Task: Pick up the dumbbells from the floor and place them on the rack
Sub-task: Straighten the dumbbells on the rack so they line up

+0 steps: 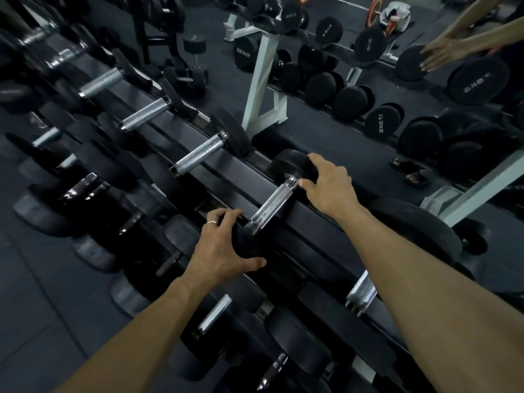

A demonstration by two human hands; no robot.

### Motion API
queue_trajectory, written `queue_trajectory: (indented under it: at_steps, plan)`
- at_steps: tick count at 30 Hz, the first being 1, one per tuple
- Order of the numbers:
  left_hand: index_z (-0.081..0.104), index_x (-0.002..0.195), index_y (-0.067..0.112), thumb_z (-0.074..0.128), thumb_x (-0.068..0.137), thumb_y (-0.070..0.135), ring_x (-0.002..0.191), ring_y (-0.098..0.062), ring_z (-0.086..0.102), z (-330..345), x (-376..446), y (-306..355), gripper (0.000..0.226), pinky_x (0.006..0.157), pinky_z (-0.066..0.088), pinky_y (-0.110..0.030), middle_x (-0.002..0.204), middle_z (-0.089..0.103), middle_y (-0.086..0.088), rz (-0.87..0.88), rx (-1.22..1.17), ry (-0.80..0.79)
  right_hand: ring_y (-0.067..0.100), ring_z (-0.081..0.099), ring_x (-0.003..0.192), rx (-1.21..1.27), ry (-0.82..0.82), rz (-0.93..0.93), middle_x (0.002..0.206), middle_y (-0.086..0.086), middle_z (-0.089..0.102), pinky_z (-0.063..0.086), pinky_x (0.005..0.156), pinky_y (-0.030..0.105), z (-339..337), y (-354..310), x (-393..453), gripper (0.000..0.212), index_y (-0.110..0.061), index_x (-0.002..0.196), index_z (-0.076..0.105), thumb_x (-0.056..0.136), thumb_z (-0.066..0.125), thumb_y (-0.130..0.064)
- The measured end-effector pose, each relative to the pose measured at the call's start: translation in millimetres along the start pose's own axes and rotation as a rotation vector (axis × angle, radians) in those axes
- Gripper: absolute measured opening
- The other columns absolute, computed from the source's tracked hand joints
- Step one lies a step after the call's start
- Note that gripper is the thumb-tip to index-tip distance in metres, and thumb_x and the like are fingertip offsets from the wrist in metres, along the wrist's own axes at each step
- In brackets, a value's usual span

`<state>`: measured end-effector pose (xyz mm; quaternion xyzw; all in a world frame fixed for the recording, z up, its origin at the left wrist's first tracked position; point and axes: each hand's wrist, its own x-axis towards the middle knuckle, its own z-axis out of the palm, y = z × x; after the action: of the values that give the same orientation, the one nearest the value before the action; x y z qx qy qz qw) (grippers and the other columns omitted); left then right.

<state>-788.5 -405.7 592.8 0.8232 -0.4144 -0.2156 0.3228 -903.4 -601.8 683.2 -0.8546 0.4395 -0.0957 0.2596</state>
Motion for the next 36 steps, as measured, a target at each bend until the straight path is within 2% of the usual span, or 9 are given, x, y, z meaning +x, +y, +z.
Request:
queue_trajectory:
  at_steps: [5,9,12,15,18,24,28,32,36]
  plan:
    - [0.026,0.144,0.038,0.083,0.051,0.063,0.132,-0.017,0.031,-9,2,0,0.111,0.101,0.043,-0.035,0.147,0.019,0.01,-0.02,0.073,-0.063,0.026,0.059,0.109,-0.036,-0.035,0.017,0.122,0.012,0.063,0.042,0.102,0.038,-1,-6,5,0.062,-0.022,0.148,0.034,0.093,0.062,-0.027]
    - [0.017,0.151,0.033,0.069,0.066,0.07,0.14,-0.016,0.023,-20,4,3,0.106,0.109,0.038,-0.037,0.153,0.018,0.008,-0.004,0.096,-0.102,0.028,0.059,0.105,-0.146,-0.092,-0.01,0.122,0.011,0.061,0.046,0.086,0.035,-4,-16,17,0.056,-0.018,0.136,0.044,0.087,0.066,-0.033]
    - [0.032,0.146,0.022,0.057,0.081,0.065,0.139,-0.016,0.026,-42,14,-4,0.082,0.112,0.033,-0.035,0.148,0.032,0.0,0.067,0.073,0.011,0.033,0.052,0.118,-0.19,-0.066,-0.087,0.132,0.014,0.052,0.042,0.095,0.039,5,-41,28,0.069,-0.016,0.144,0.035,0.085,0.065,-0.038]
    - [0.052,0.132,0.017,0.064,0.084,0.051,0.134,-0.023,0.036,-71,28,-18,0.059,0.108,0.034,-0.04,0.133,0.051,-0.006,0.176,0.194,0.238,0.035,0.049,0.123,-0.262,-0.034,-0.164,0.134,0.015,0.05,0.031,0.111,0.047,24,-73,43,0.067,-0.013,0.143,0.034,0.089,0.062,-0.039]
    - [0.055,0.128,0.019,0.07,0.077,0.048,0.136,-0.025,0.035,-102,42,-42,0.061,0.109,0.029,-0.044,0.13,0.054,-0.004,0.201,0.322,0.332,0.034,0.047,0.126,-0.276,-0.054,-0.156,0.136,0.015,0.048,0.029,0.111,0.047,44,-101,60,0.065,-0.012,0.143,0.034,0.09,0.061,-0.039]
    - [0.023,0.151,0.025,0.08,0.062,0.057,0.148,-0.027,0.008,-143,91,-94,0.11,0.119,0.017,-0.047,0.156,0.021,-0.002,0.073,0.271,0.049,0.033,0.047,0.124,-0.131,-0.08,-0.069,0.137,0.015,0.048,0.041,0.101,0.041,69,-144,94,0.064,-0.009,0.143,0.032,0.091,0.064,-0.029]
    - [0.03,0.145,0.028,0.082,0.047,0.06,0.136,-0.026,0.031,-152,122,-121,0.115,0.111,0.035,-0.045,0.151,0.021,0.001,0.086,0.218,-0.069,0.033,0.056,0.109,-0.104,-0.028,-0.005,0.12,0.014,0.059,0.047,0.092,0.042,79,-152,110,0.052,-0.013,0.14,0.039,0.094,0.06,-0.023]
    - [0.034,0.14,0.031,0.085,0.044,0.058,0.12,-0.016,0.042,-155,133,-132,0.111,0.098,0.043,-0.031,0.142,0.022,0.008,0.136,0.142,-0.107,0.032,0.057,0.106,-0.11,-0.007,0.017,0.114,0.012,0.061,0.047,0.09,0.041,84,-156,114,0.051,-0.015,0.14,0.039,0.094,0.059,-0.021]
    - [0.036,0.132,0.038,0.079,0.039,0.065,0.118,-0.018,0.042,-155,135,-135,0.106,0.098,0.046,-0.038,0.136,0.025,0.012,0.161,0.098,-0.079,0.031,0.058,0.103,-0.123,-0.006,0.035,0.114,0.013,0.06,0.046,0.085,0.038,85,-159,118,0.052,-0.016,0.141,0.037,0.094,0.059,-0.02]
